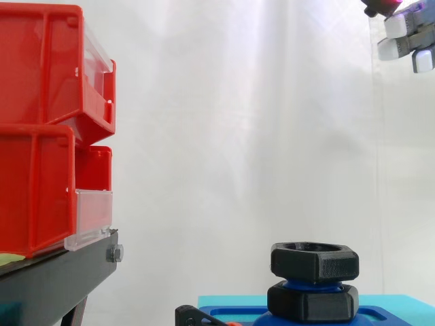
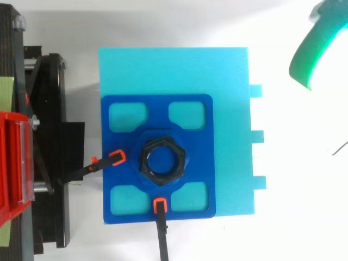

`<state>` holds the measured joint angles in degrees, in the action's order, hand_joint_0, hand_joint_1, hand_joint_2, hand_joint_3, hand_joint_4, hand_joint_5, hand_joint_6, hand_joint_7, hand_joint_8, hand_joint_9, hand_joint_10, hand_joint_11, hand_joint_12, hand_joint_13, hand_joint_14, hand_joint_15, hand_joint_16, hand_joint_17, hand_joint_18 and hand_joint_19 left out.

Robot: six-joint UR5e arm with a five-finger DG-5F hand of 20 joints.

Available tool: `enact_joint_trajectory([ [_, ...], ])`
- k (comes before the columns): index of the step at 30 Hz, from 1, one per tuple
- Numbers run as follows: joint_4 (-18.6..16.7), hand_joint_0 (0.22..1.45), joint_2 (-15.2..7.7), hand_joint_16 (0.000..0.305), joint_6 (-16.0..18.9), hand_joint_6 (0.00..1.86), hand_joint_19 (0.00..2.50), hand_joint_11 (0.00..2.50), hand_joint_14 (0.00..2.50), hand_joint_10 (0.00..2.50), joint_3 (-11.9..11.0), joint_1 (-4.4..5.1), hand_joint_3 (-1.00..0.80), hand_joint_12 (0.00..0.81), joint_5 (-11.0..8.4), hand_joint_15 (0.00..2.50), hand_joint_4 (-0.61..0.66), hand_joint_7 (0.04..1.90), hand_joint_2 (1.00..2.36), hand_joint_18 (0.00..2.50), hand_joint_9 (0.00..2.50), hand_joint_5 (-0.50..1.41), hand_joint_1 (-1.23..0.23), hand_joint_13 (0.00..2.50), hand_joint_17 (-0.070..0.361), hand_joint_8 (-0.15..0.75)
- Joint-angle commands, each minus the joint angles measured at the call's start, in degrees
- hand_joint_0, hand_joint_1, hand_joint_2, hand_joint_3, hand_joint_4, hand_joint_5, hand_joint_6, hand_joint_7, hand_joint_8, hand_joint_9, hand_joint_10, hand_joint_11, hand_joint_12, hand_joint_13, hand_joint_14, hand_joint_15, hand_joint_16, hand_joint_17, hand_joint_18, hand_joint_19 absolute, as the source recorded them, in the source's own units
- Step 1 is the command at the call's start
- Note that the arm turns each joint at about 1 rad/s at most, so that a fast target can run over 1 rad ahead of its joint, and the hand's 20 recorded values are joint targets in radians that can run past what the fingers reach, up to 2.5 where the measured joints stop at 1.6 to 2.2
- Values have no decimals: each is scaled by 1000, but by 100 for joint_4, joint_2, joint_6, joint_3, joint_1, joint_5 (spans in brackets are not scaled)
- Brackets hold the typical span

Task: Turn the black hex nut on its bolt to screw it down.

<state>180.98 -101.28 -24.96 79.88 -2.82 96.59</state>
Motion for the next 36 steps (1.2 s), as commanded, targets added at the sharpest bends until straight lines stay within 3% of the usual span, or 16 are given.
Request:
enact_joint_trajectory([
  [1, -10, 559, -6, 52, 0, 501, 592, 0, 0, 0, 1, 10, -500, 326, 1, 0, 171, 653, 1000, 349, 527, -190, -581, 422, 117, 247],
  [6, -151, 556, -15, 53, -255, 501, 601, 0, 0, 0, 1, 98, -500, 329, -61, 0, 174, 658, 1000, 355, 513, -192, -593, 424, 118, 249],
  [13, -256, 502, -261, 54, -826, 501, 607, 0, 0, 0, 1, 212, -500, 348, -219, 0, 190, 674, 1000, 386, 485, -204, -700, 443, 121, 259],
  [15, -292, 489, -375, 54, -1090, 501, 593, 0, 0, 0, 1, 256, -500, 353, -210, 0, 198, 694, 1000, 396, 493, -209, -722, 458, 121, 265],
  [20, -766, 472, -560, 52, -1881, 501, 552, 57, 0, 0, -8, 379, -500, 342, -237, 0, 221, 736, 1000, 432, 542, -221, -792, 476, 116, 275],
  [23, -898, 466, -612, 49, -2136, 501, 515, 97, 0, 2, 1, 405, -500, 326, -245, 0, 232, 755, 1000, 478, 553, -225, -842, 492, 111, 275],
  [30, -1012, 456, -885, 47, -2602, 501, 466, 183, 0, 3, -8, 476, -500, 310, -237, 0, 262, 813, 1000, 596, 586, -220, -870, 575, 106, 283],
  [36, -1452, 460, -1140, 49, -2909, 501, 499, 206, 1, 6, -8, 572, -500, 312, -272, 53, 268, 813, 1000, 701, 599, -214, -833, 660, 109, 292],
])
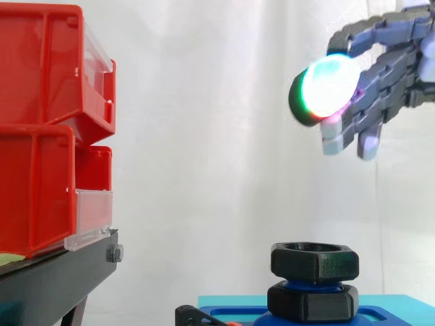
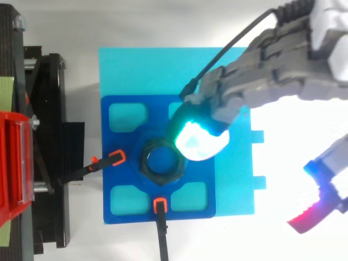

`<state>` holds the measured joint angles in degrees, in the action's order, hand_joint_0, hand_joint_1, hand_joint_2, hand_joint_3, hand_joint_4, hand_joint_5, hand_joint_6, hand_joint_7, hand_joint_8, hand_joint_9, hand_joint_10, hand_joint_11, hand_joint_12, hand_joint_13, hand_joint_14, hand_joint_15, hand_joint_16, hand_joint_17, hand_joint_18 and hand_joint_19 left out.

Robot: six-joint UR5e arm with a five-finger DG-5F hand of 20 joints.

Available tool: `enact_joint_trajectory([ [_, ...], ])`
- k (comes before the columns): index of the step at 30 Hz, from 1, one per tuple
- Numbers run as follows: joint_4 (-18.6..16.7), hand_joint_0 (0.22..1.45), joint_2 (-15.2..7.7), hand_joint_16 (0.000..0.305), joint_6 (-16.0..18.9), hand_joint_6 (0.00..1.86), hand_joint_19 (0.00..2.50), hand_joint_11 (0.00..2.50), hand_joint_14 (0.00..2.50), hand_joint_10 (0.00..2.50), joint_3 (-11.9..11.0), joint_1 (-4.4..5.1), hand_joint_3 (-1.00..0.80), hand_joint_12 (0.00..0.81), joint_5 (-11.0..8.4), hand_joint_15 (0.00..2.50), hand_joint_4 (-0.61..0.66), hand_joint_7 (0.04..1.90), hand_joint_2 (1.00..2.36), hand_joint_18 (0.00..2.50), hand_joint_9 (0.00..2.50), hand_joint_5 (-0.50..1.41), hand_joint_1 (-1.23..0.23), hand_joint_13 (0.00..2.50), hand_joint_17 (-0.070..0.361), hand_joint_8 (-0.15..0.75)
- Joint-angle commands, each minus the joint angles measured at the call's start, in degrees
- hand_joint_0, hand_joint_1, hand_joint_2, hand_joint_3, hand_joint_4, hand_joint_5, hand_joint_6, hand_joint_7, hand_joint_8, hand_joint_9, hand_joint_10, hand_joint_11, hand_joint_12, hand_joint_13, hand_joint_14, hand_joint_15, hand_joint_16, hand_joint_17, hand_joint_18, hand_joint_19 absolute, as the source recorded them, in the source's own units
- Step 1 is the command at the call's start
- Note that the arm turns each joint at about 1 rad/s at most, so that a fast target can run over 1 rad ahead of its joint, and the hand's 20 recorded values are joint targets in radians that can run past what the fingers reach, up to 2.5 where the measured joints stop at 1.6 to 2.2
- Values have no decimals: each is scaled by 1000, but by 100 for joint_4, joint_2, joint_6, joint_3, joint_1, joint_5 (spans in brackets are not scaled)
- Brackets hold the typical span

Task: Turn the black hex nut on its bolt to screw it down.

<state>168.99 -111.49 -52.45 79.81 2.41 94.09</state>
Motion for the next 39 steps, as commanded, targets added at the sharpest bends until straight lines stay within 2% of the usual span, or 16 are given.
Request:
enact_joint_trajectory([
  [1, -366, 459, -224, 49, -222, 501, 513, 194, 1, 4, -9, 66, -500, 316, -49, 56, 267, 809, 1000, 700, 596, -214, -802, 663, 110, 294],
  [6, -595, 464, -268, 49, -406, 502, 528, 165, 1, 4, -27, 137, -500, 316, -146, 66, 260, 796, 1000, 642, 565, -211, -731, 638, 110, 292],
  [8, -683, 464, -400, 49, -582, 501, 538, 157, 2, 3, -27, 207, -500, 320, -321, 63, 258, 795, 1000, 620, 562, -209, -715, 629, 109, 291],
  [10, -692, 465, -470, 49, -608, 501, 534, 142, 1, 3, -79, 224, -500, 323, -339, 59, 256, 792, 1000, 593, 555, -208, -689, 619, 110, 292],
  [13, -683, 465, -690, 49, -608, 501, 537, 126, 1, 2, -238, 233, -500, 323, -321, 62, 253, 788, 1000, 554, 541, -203, -650, 604, 110, 291],
  [15, -648, 464, -848, 49, -608, 502, 532, 103, 1, 2, -466, 242, -500, 330, -321, 57, 252, 784, 1000, 525, 532, -198, -630, 589, 111, 292],
  [18, -551, 464, -910, 49, -617, 502, 513, 42, 0, 0, -616, 251, -500, 332, -277, 23, 242, 780, 1000, 453, 500, -185, -602, 508, 111, 292],
  [22, -542, 466, -910, 49, -732, 502, 506, 11, 0, 1, -616, 312, -500, 330, -295, 5, 238, 774, 1000, 386, 488, -175, -589, 463, 111, 289],
  [26, -569, 467, -927, 49, -978, 502, 507, 9, 0, 0, -616, 330, -500, 328, -304, 4, 243, 775, 1000, 377, 480, -168, -580, 447, 111, 290],
  [29, -639, 468, -1261, 49, -1101, 502, 509, 0, 0, 0, -668, 339, -500, 331, -286, 4, 242, 772, 1000, 370, 479, -163, -574, 444, 111, 289],
  [32, -727, 475, -1393, 50, -1101, 502, 519, 0, 0, 0, -730, 347, -500, 330, -251, 0, 216, 763, 1000, 360, 447, -144, -557, 428, 111, 278],
  [39, -718, 481, -1411, 50, -1136, 502, 524, 0, 0, 0, -791, 339, -500, 329, -154, 0, 218, 807, 1000, 340, 413, -119, -519, 406, 112, 265],
])
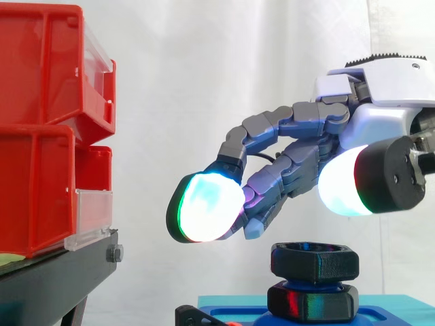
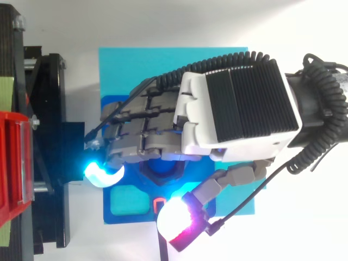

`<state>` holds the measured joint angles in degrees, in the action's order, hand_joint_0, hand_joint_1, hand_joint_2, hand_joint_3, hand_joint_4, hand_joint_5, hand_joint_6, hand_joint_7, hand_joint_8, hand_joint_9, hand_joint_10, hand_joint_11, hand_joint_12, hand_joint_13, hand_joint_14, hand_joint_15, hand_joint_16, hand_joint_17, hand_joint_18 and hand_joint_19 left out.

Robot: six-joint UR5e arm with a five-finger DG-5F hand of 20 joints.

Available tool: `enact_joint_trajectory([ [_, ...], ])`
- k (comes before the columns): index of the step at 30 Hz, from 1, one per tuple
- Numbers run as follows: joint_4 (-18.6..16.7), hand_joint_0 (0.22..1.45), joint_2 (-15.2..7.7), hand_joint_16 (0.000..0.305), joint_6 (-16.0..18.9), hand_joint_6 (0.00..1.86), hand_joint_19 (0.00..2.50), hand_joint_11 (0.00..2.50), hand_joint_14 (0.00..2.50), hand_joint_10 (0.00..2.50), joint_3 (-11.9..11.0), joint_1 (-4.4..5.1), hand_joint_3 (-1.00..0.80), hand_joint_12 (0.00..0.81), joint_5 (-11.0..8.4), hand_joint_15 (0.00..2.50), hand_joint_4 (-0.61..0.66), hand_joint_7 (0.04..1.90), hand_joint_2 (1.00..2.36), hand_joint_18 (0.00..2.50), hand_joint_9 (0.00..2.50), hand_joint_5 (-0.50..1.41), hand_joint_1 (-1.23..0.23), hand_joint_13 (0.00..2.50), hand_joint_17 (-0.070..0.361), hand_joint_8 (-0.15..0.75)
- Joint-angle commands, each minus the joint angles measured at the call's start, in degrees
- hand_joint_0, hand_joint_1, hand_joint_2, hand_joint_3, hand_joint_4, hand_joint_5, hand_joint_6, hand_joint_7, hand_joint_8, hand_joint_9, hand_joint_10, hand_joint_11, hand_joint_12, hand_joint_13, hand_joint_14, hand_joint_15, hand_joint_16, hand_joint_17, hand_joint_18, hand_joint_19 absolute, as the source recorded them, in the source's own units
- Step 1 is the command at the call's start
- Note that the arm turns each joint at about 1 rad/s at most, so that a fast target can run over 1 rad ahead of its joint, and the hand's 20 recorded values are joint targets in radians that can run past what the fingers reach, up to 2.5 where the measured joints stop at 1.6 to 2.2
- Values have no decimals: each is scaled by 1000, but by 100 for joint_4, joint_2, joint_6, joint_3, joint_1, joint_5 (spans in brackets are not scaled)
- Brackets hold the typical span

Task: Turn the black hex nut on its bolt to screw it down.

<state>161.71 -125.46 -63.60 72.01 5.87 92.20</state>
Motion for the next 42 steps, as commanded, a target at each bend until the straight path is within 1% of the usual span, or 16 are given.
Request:
enact_joint_trajectory([
  [1, 18, 482, -14, 50, -39, 502, 524, 0, 0, 0, -12, -6, -500, 329, 35, 0, 220, 815, 1000, 339, 415, -116, -514, 405, 112, 264],
  [3, 36, 482, -23, 50, -83, 502, 533, 0, 0, 0, -12, -15, -500, 330, 35, 0, 236, 869, 1000, 338, 418, -105, -503, 406, 112, 265],
  [12, 115, 487, -14, 50, -215, 503, 536, 0, 0, 0, -12, -50, -500, 330, 70, 0, 246, 988, 1000, 347, 437, -75, -467, 412, 112, 269],
  [18, 185, 488, -14, 50, -355, 503, 543, 0, 0, 0, -12, -77, -500, 331, 132, 0, 253, 1006, 1000, 349, 446, -71, -462, 417, 112, 269],
  [19, 203, 489, -14, 50, -364, 503, 544, 0, 0, 0, -12, -68, -500, 330, 132, 0, 252, 1005, 1000, 350, 446, -70, -460, 417, 112, 270],
  [20, 229, 489, -14, 50, -390, 503, 546, 0, 0, 0, -12, -86, -500, 331, 149, 0, 251, 1010, 1000, 350, 447, -69, -461, 418, 112, 269],
  [23, 238, 490, -23, 50, -426, 503, 545, 0, 0, 0, -12, -94, -500, 331, 176, 0, 255, 1044, 1000, 356, 453, -64, -462, 421, 112, 272],
  [25, 247, 490, -14, 50, -470, 503, 542, 0, 0, 0, -12, -129, -500, 332, 211, 0, 268, 1093, 1000, 358, 459, -58, -462, 423, 112, 274],
  [27, 291, 489, -14, 50, -487, 503, 544, 0, 0, 0, -12, -138, -500, 333, 246, 0, 278, 1124, 1000, 361, 461, -54, -462, 425, 112, 277],
  [30, 335, 486, -14, 50, -505, 502, 550, 0, 0, 0, -12, -165, -500, 336, 272, 0, 262, 1191, 1000, 362, 464, -45, -450, 428, 113, 281],
  [31, 352, 485, -14, 50, -522, 502, 548, 0, 0, 0, -12, -191, -500, 337, 290, 0, 253, 1212, 1000, 363, 466, -42, -444, 429, 114, 281],
  [34, 352, 485, -14, 51, -540, 502, 559, 0, 0, 0, -12, -226, -500, 337, 334, 0, 254, 1251, 1000, 364, 473, -37, -435, 430, 114, 286],
  [39, 335, 482, -14, 51, -610, 501, 558, 0, 0, 0, -12, -314, -500, 340, 466, 0, 254, 1288, 1000, 370, 480, -32, -421, 433, 115, 290],
  [40, 326, 482, -14, 51, -645, 501, 558, 0, 0, 0, -12, -349, -500, 340, 518, 0, 249, 1292, 1000, 370, 481, -31, -421, 434, 115, 291],
  [42, 326, 482, -14, 51, -672, 500, 557, 0, 0, 0, -12, -384, -500, 341, 562, 0, 250, 1313, 1000, 373, 485, -28, -417, 438, 115, 293],
])
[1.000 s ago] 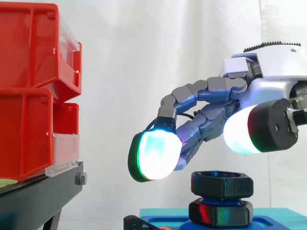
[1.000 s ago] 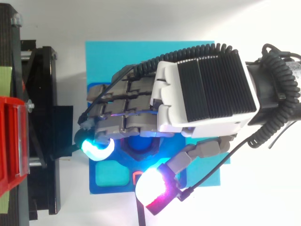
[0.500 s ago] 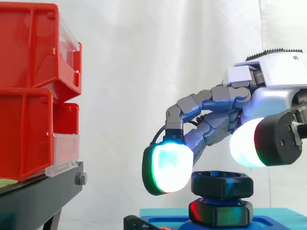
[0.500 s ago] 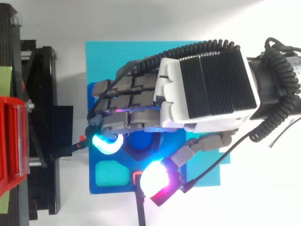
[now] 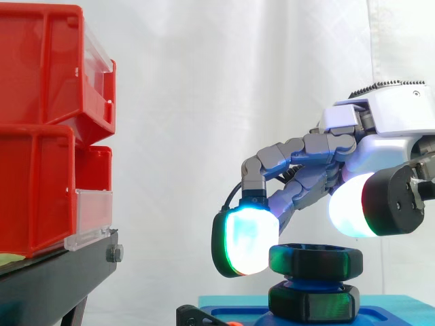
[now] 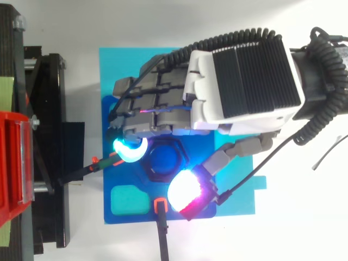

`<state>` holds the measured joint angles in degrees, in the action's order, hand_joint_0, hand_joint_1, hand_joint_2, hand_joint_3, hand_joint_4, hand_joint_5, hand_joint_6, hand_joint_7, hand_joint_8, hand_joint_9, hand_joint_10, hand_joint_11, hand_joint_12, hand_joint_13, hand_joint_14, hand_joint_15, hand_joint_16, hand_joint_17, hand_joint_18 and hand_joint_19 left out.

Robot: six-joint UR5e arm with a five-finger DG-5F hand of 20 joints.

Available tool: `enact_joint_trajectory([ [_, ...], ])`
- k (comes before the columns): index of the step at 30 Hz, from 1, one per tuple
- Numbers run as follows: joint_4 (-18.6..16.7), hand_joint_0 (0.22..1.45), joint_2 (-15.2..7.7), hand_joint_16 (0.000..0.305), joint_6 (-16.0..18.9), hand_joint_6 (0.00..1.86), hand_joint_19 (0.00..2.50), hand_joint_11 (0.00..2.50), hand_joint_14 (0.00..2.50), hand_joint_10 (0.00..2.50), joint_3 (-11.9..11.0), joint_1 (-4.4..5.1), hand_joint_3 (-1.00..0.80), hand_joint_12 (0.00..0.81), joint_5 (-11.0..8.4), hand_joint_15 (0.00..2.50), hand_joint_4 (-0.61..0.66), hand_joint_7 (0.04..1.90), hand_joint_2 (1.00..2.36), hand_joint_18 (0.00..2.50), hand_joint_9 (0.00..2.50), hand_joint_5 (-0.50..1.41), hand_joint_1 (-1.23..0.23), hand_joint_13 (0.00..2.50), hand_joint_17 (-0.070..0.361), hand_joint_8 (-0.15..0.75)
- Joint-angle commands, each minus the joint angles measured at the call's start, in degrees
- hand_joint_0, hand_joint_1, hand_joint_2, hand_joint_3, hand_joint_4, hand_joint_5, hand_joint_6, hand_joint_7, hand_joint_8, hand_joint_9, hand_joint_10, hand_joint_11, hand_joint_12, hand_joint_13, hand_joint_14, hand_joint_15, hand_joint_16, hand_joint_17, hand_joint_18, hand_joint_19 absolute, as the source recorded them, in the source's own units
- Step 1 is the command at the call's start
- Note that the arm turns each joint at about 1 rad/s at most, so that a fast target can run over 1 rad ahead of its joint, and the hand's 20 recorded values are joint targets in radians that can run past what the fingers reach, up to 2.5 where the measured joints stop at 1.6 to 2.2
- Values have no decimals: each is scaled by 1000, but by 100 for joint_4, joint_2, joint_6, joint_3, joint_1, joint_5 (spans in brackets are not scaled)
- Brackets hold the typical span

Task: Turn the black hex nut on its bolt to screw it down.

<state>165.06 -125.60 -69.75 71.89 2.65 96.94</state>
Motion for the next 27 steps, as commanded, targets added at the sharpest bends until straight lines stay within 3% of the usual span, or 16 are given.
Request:
enact_joint_trajectory([
  [1, -9, 481, 0, 51, -100, 500, 556, 0, 1, 0, 0, -90, -500, 342, 132, 0, 249, 1328, 1000, 373, 490, -27, -405, 438, 116, 295],
  [9, -18, 463, 0, 54, -162, 515, 558, 0, 1, 0, 0, -265, -500, 353, 360, 0, 262, 1309, 1000, 385, 500, -26, -362, 447, 121, 305],
  [15, 0, 455, 9, 55, -162, 500, 563, 0, 0, 0, -17, -485, -500, 358, 642, 0, 276, 1332, 1000, 391, 510, -25, -352, 450, 124, 312],
  [17, 52, 451, 0, 55, -162, 501, 563, 0, 0, 0, -158, -555, -500, 360, 782, 0, 281, 1295, 1000, 395, 510, -27, -355, 453, 125, 313],
  [22, 263, 448, 0, 56, -214, 502, 564, 0, 1, 0, -395, -573, -500, 364, 809, 0, 304, 1161, 1000, 403, 515, -45, -356, 456, 126, 315],
  [27, 140, 449, 0, 56, -408, 503, 560, 0, 1, 0, -404, -511, -500, 363, 800, 0, 328, 1037, 1000, 404, 517, -64, -356, 458, 127, 315],
])
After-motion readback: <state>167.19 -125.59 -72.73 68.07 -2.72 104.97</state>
